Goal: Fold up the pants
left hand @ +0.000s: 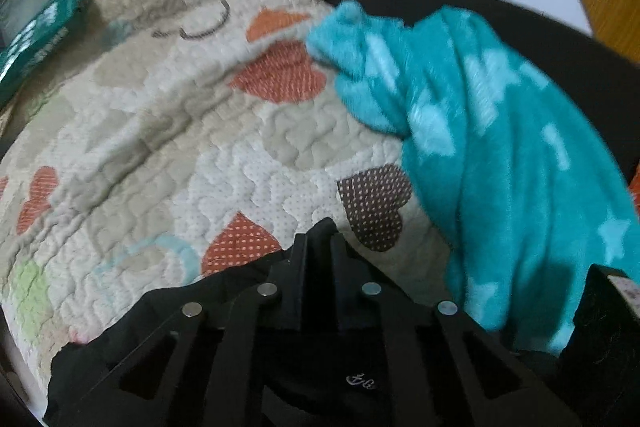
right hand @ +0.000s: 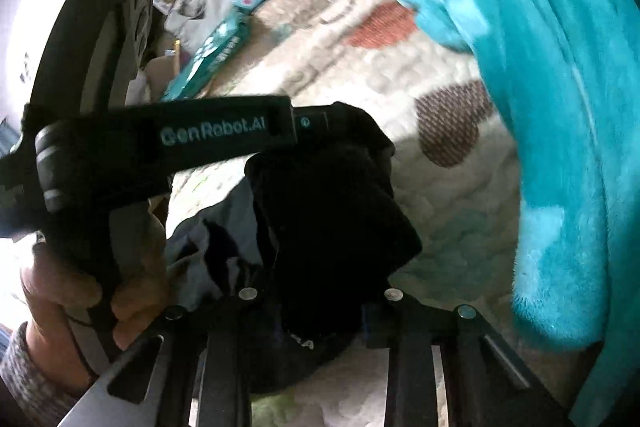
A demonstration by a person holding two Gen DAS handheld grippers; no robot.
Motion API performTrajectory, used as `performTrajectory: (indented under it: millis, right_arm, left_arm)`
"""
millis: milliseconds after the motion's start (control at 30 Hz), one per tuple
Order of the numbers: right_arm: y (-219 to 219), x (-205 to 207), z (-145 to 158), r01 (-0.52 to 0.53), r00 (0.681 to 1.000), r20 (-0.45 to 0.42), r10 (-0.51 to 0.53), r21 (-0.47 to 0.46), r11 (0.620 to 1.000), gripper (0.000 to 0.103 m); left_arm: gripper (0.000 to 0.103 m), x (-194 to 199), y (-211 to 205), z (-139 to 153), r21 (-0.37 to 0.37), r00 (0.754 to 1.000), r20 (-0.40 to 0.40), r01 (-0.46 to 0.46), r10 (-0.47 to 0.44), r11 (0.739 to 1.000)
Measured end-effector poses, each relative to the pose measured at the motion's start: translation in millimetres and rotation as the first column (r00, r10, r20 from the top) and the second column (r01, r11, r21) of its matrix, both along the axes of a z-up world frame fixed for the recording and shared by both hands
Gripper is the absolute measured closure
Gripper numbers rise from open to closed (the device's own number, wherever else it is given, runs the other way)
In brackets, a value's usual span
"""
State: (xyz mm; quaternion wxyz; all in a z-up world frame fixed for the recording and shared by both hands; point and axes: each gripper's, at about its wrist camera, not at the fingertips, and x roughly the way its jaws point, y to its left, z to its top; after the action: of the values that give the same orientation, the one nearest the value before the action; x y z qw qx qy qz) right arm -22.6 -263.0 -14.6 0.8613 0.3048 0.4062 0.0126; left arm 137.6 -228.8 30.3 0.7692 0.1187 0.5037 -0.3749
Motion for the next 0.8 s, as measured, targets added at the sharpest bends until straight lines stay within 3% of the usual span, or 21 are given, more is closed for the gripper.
performTrajectory:
  millis: [233,433,633,800]
  right_arm:
    - [25.9,-6.9,32.0,-0.066,0.995,0.073,0.073,-0.1,0.993,0.076]
    - [61.1,-7.3,55.3,-0.168,0.977,0.098,0.191,-0.205,0.964,0.077]
    - [113.2,-3.3,70.0,-0.288,0.939,0.083,0.333,-0.335,0.897,0.077]
    - [171.2,5.0,66.6,-0.387,0.893,0.027,0.448,-0.46,0.799,0.077]
  left_arm:
    - [0.093,-4.7,25.9,36.2,-0.091,0.998,0.032,-0.052,0.055,0.994]
    - [0.093,-11.3,72.9,57.9,-0.171,0.989,0.032,-0.137,0.144,0.976]
    - [0.093,-16.8,146.9,68.1,-0.271,0.963,-0.002,-0.258,0.268,0.927]
    - [0.093,-19.9,211.4,56.2,-0.335,0.925,-0.061,-0.373,0.375,0.865]
